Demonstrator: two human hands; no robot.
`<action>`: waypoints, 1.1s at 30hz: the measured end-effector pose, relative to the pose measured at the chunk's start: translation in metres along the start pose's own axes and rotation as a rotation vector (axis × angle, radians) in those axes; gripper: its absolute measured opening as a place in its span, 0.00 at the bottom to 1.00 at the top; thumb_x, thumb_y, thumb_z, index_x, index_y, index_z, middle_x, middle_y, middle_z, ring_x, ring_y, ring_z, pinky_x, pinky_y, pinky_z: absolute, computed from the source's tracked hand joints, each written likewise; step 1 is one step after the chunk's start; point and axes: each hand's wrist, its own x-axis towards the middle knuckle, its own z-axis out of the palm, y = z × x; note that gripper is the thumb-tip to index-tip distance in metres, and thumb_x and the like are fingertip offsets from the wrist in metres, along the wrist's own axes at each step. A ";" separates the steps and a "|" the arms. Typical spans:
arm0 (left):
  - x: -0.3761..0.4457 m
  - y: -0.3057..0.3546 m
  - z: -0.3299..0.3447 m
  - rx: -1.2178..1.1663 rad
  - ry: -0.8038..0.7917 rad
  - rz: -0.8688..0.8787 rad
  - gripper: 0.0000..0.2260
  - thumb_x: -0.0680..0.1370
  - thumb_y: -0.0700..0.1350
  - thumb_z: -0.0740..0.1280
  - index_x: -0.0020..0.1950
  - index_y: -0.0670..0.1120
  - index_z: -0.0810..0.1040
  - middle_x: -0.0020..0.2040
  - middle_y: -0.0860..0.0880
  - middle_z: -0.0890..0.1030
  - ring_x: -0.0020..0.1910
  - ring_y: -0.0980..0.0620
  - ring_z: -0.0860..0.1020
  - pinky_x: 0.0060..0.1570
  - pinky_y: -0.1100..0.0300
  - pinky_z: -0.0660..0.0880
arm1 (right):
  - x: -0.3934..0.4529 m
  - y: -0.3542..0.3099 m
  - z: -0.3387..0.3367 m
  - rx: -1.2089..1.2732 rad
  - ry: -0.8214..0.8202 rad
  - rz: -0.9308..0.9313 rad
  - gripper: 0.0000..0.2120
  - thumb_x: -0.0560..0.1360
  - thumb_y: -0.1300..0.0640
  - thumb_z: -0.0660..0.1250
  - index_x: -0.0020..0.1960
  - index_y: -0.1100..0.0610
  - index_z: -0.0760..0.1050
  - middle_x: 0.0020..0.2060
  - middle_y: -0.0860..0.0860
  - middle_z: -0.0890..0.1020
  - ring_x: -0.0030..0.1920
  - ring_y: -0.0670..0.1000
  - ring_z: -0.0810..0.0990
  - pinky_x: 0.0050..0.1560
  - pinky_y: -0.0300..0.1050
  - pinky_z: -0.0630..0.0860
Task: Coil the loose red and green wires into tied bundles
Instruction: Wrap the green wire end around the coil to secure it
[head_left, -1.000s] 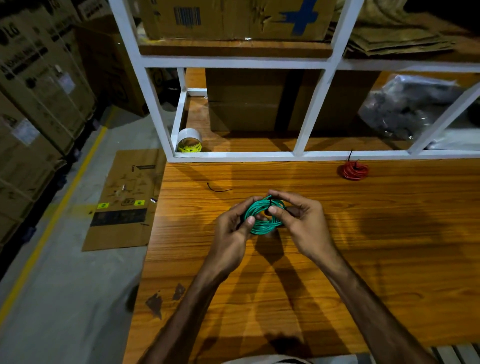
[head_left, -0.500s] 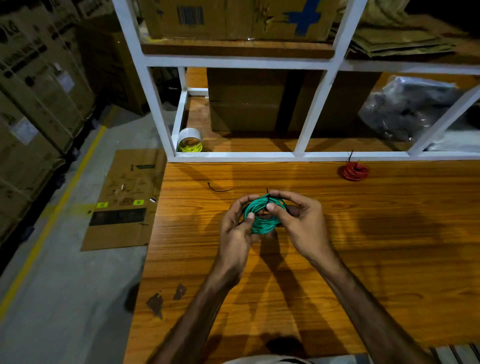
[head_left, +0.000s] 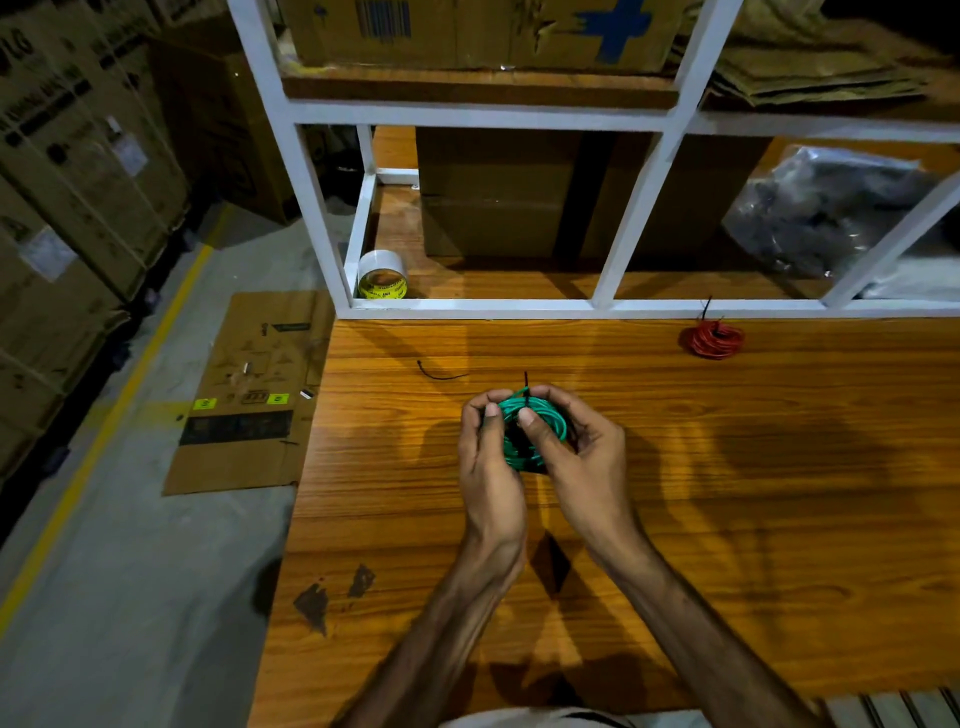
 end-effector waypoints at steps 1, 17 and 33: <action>0.000 0.000 0.001 -0.009 0.012 -0.007 0.09 0.83 0.48 0.60 0.54 0.46 0.77 0.50 0.48 0.80 0.50 0.52 0.79 0.52 0.54 0.74 | -0.001 0.000 0.001 0.004 0.001 -0.010 0.09 0.77 0.67 0.72 0.55 0.56 0.83 0.46 0.43 0.87 0.49 0.39 0.84 0.49 0.34 0.79; 0.013 0.046 -0.004 0.069 -0.188 -0.265 0.09 0.80 0.33 0.66 0.43 0.44 0.78 0.46 0.43 0.80 0.49 0.46 0.80 0.44 0.47 0.81 | 0.010 -0.010 -0.023 -0.018 -0.070 -0.020 0.11 0.78 0.66 0.71 0.54 0.52 0.83 0.45 0.44 0.87 0.43 0.41 0.84 0.44 0.36 0.80; 0.033 0.072 -0.024 0.865 -0.412 0.523 0.08 0.76 0.33 0.68 0.41 0.44 0.75 0.37 0.50 0.78 0.39 0.49 0.76 0.36 0.47 0.76 | 0.024 -0.036 -0.042 -0.115 -0.254 0.011 0.12 0.76 0.63 0.74 0.58 0.54 0.83 0.54 0.54 0.87 0.51 0.51 0.87 0.48 0.41 0.83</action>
